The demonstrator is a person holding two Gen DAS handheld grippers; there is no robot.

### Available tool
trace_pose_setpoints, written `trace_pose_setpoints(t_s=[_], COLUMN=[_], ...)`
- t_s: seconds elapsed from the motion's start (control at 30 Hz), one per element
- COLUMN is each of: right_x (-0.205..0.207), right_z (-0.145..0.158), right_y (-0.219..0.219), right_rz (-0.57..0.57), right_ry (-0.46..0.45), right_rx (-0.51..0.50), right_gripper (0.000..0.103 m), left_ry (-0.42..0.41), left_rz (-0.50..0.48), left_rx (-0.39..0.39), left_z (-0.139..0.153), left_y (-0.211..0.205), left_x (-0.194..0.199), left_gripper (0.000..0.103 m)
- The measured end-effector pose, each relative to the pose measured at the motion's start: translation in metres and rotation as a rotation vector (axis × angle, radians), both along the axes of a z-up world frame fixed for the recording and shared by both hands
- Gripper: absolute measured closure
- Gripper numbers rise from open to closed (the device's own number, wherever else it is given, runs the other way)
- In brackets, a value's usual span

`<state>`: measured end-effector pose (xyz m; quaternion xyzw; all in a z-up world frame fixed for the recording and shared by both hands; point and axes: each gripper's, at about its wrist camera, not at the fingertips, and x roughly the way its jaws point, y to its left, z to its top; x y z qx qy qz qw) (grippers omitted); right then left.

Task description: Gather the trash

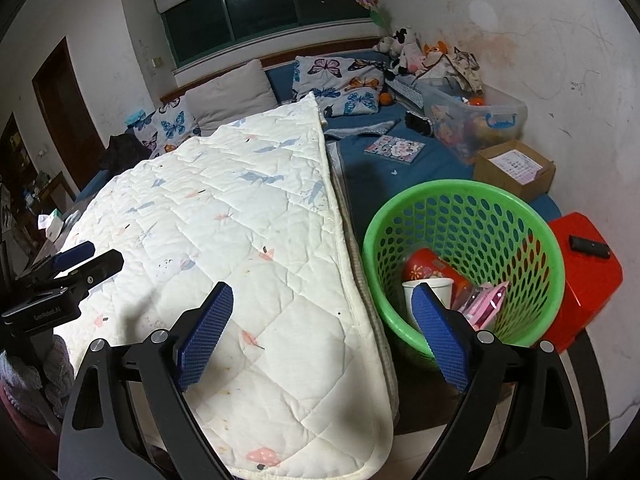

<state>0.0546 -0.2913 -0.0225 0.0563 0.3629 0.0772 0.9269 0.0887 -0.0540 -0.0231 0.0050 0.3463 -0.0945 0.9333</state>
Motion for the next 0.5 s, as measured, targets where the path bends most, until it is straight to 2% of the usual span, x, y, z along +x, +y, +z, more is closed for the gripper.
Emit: trace_pose_setpoints(t_s=[0.5], right_x=[-0.0019], right_z=[-0.0008], right_y=[0.0072], right_rz=[0.009], right_ry=[-0.008], right_rx=[-0.022], right_gripper=[0.011], left_ry=[-0.042], left_rz=[0.041], left_rx=[0.053], left_z=[0.0035], left_y=[0.0056], left_x=[-0.0093], left_gripper=[0.011])
